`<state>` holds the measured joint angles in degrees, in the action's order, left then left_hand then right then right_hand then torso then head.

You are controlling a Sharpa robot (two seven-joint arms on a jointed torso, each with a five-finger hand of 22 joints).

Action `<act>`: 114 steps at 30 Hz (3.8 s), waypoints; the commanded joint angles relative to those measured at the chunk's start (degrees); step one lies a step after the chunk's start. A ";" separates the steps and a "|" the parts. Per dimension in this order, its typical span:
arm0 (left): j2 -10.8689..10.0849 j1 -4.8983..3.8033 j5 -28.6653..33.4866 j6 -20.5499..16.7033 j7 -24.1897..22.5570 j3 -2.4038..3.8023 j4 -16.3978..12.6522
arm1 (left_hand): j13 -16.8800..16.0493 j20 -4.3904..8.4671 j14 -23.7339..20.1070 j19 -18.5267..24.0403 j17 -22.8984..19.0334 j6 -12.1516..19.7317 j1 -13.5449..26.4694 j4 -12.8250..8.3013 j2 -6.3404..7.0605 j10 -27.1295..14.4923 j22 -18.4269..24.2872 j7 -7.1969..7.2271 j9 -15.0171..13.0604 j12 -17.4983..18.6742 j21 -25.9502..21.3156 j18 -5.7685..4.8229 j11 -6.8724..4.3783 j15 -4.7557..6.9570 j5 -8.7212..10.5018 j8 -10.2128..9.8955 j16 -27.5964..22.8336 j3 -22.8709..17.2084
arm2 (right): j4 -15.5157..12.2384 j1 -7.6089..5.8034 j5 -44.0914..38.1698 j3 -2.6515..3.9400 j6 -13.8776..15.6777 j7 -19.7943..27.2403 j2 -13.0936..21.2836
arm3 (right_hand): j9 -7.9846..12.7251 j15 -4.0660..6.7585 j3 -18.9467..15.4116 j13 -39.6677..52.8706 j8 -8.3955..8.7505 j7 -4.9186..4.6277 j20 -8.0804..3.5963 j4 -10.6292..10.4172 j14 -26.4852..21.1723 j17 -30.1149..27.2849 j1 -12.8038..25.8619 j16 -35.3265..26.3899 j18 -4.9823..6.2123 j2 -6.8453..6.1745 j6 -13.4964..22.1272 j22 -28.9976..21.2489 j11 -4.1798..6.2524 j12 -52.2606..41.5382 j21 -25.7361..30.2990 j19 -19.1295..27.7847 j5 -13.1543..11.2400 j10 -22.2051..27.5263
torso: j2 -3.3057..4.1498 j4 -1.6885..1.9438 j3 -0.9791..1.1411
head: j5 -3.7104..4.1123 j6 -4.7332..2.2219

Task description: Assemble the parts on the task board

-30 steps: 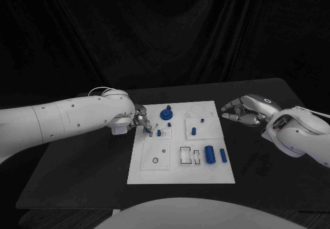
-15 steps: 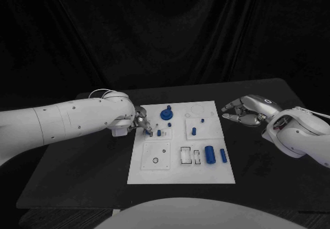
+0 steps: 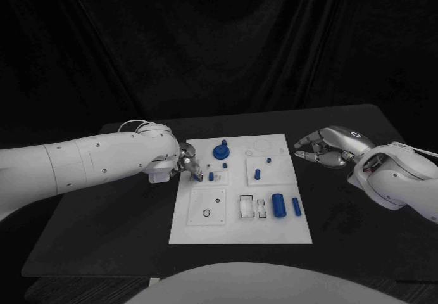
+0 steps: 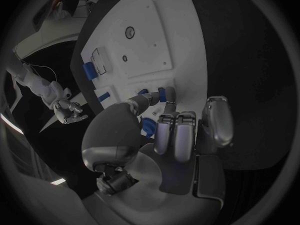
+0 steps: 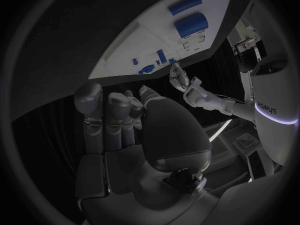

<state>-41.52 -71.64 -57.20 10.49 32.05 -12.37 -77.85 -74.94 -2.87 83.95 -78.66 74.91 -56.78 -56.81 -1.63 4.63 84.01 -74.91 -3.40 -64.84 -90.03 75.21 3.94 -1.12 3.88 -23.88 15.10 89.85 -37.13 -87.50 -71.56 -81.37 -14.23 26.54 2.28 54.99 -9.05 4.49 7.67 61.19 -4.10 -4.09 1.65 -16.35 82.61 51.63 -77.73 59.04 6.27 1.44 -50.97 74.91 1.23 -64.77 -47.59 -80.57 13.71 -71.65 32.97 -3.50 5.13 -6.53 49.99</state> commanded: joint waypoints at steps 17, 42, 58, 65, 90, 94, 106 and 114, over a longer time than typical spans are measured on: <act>0.62 0.44 0.04 -0.99 -0.55 0.04 0.08 | -15.06 -0.10 6.05 0.00 15.09 -0.01 -0.18 -6.16 -0.73 5.99 -7.44 0.13 -0.10 0.03 0.06 0.25 0.27 -0.42 -0.49 0.35 0.15 -6.14 | -0.07 0.19 -0.07 0.04 -0.04 -1.01 0.08 | 0.14 -0.02 0.51 -0.15 0.24 0.02 0.32 0.04 -0.37 -0.13 -0.62 -0.48 0.43 -0.04 0.36 6.15 -0.11 0.27 0.47 0.17 0.42 0.51 | 0.02 -0.04 0.00 | 0.07 0.01; 0.83 0.60 0.03 -1.40 -0.58 0.04 0.37 | -15.06 -0.10 6.05 0.00 15.09 -0.02 -0.17 -6.23 -0.88 5.99 -7.45 0.10 -0.14 0.03 0.03 0.26 0.28 -0.42 -0.52 0.37 0.15 -6.24 | -0.07 0.30 -0.07 0.04 -0.43 -1.10 0.08 | 0.18 -0.03 0.58 -0.24 0.27 0.02 0.32 0.04 -0.39 -0.17 -0.68 -0.53 0.44 -0.05 0.43 6.14 -0.11 0.34 0.54 0.18 0.43 0.57 | 0.03 0.00 0.00 | -0.14 0.01; 0.84 0.86 0.04 0.22 0.28 0.03 0.39 | -15.06 -0.39 6.05 0.49 15.09 0.29 2.57 -1.85 -2.67 5.99 -7.29 0.37 3.85 0.03 -1.40 0.41 0.34 -0.55 13.27 -3.30 0.15 3.71 | -0.18 0.31 -0.07 0.04 -0.46 -1.18 0.19 | 0.22 -0.03 0.69 -0.25 0.28 0.05 0.33 0.12 -0.40 -0.21 -0.84 -0.57 0.45 -0.04 0.46 6.13 -0.09 0.34 0.60 0.19 0.48 0.58 | -0.05 0.00 0.06 | -0.20 0.01; 0.75 0.90 0.04 0.64 1.05 0.03 0.40 | -15.06 -1.09 6.05 0.91 15.09 0.57 4.14 2.78 -2.80 5.99 -7.25 -0.76 7.18 0.03 -2.51 0.57 1.36 -1.44 17.61 -6.28 0.15 12.11 | -0.15 0.31 -0.07 0.04 -0.52 -1.18 0.20 | 0.22 -0.03 0.69 -0.25 0.28 0.05 0.33 0.12 -0.40 -0.21 -0.84 -0.57 0.45 -0.04 0.46 6.13 -0.09 0.34 0.60 0.19 0.48 0.58 | -0.01 0.03 0.04 | -0.18 0.01; 0.49 0.91 0.03 0.26 1.38 0.03 0.41 | -15.06 -1.61 6.05 0.86 15.09 1.07 7.60 14.12 -4.47 5.99 -8.01 -1.10 5.84 0.03 -3.44 0.73 1.75 -1.97 20.87 -4.24 0.15 26.55 | -0.01 0.53 -0.07 0.04 -0.76 -1.27 0.20 | 0.31 -0.01 1.05 -0.31 0.27 0.05 0.32 0.35 -0.39 -0.15 -1.37 -0.54 0.45 -0.09 0.50 6.13 -0.07 0.38 0.65 0.17 0.84 0.61 | 0.01 0.04 -0.03 | -0.34 0.01; 0.41 0.91 0.03 -0.10 1.26 0.03 0.37 | -15.06 -1.32 6.05 0.74 15.09 1.24 5.68 15.64 -5.17 5.99 -8.29 -0.52 1.87 0.03 -3.59 0.72 1.35 -1.56 20.64 -0.33 0.15 28.88 | 0.01 0.56 -0.07 0.04 -0.76 -1.29 0.19 | 0.32 -0.01 1.11 -0.29 0.27 0.04 0.32 0.38 -0.39 -0.15 -1.46 -0.55 0.46 -0.10 0.51 6.13 -0.07 0.36 0.68 0.18 0.93 0.59 | 0.01 0.01 -0.02 | -0.31 0.01; 0.01 0.91 0.03 -2.25 -0.55 0.04 -0.16 | -15.06 -0.88 6.05 0.27 15.09 2.55 2.41 17.20 -6.75 5.99 -8.82 0.03 -2.38 0.03 -3.55 0.63 0.84 -1.12 16.94 3.39 0.15 31.33 | 0.03 0.59 -0.07 0.04 -0.71 -1.33 0.20 | 0.37 0.00 1.29 -0.34 0.26 0.03 0.32 0.45 -0.40 -0.20 -1.69 -0.60 0.47 -0.12 0.52 6.11 -0.08 0.39 0.80 0.19 1.20 0.61 | 0.00 -0.02 -0.01 | -0.31 0.01; -0.21 0.91 0.03 -3.35 -1.81 0.04 -0.51 | -15.06 -0.75 6.05 0.04 15.09 2.12 0.50 17.31 -7.41 5.99 -9.00 0.16 -1.14 0.03 -3.57 0.59 0.72 -1.00 13.13 2.33 0.15 31.76 | 0.06 0.60 -0.07 0.04 -0.74 -1.42 0.15 | 0.37 0.00 1.29 -0.34 0.26 0.03 0.32 0.45 -0.40 -0.20 -1.69 -0.60 0.47 -0.12 0.52 6.11 -0.08 0.39 0.80 0.19 1.20 0.61 | 0.00 -0.02 0.00 | -0.41 0.01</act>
<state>-41.74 -70.83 -57.42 8.45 32.10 -12.35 -78.17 -74.94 -3.68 83.94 -78.27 74.91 -54.36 -55.83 15.73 -2.85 84.03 -74.90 -3.36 -66.07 -90.03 71.76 3.94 -0.09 2.46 -10.57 17.72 89.85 -5.70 -87.42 -71.09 -81.34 -14.23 25.99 1.85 55.11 -8.76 4.50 8.78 60.88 -4.10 -4.09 1.65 -15.88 82.61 51.49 -78.95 58.79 6.27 1.14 -50.97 74.95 1.02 -64.64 -47.01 -80.57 14.83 -71.44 32.96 -3.52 5.12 -6.92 49.99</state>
